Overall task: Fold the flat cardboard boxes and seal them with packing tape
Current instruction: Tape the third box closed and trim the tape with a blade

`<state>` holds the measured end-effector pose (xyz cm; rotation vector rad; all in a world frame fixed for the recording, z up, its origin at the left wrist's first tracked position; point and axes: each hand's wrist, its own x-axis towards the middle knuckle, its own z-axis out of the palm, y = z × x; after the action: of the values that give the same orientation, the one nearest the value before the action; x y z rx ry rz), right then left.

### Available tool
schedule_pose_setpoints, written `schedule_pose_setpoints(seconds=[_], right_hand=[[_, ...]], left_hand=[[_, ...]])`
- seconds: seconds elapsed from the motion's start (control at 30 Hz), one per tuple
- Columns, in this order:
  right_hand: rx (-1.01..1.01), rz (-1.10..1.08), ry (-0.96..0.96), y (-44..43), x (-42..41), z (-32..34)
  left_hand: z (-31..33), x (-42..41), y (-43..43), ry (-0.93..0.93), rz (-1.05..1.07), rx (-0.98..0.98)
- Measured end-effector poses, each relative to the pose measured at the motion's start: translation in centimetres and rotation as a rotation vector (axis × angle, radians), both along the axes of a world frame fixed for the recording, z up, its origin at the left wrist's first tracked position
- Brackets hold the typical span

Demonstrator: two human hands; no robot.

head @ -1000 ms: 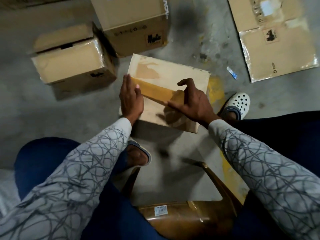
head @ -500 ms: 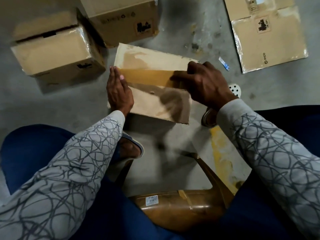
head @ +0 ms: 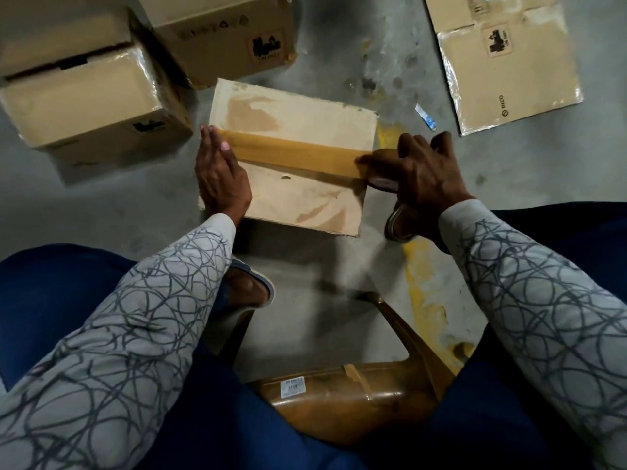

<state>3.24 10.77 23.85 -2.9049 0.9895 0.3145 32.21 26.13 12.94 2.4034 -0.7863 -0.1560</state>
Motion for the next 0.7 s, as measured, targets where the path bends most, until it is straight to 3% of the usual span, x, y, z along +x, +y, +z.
schedule_pose_setpoints(seconds=[0.2, 0.7], right_hand=[[-0.122, 0.005, 0.092, 1.0, -0.6, -1.5], [0.001, -0.104, 0.169, 1.5, -0.6, -3.7]], left_hand=[[0.0, -0.1, 0.1, -0.033, -0.001, -0.010], [-0.2, 0.1, 0.0, -0.040, -0.043, 0.071]])
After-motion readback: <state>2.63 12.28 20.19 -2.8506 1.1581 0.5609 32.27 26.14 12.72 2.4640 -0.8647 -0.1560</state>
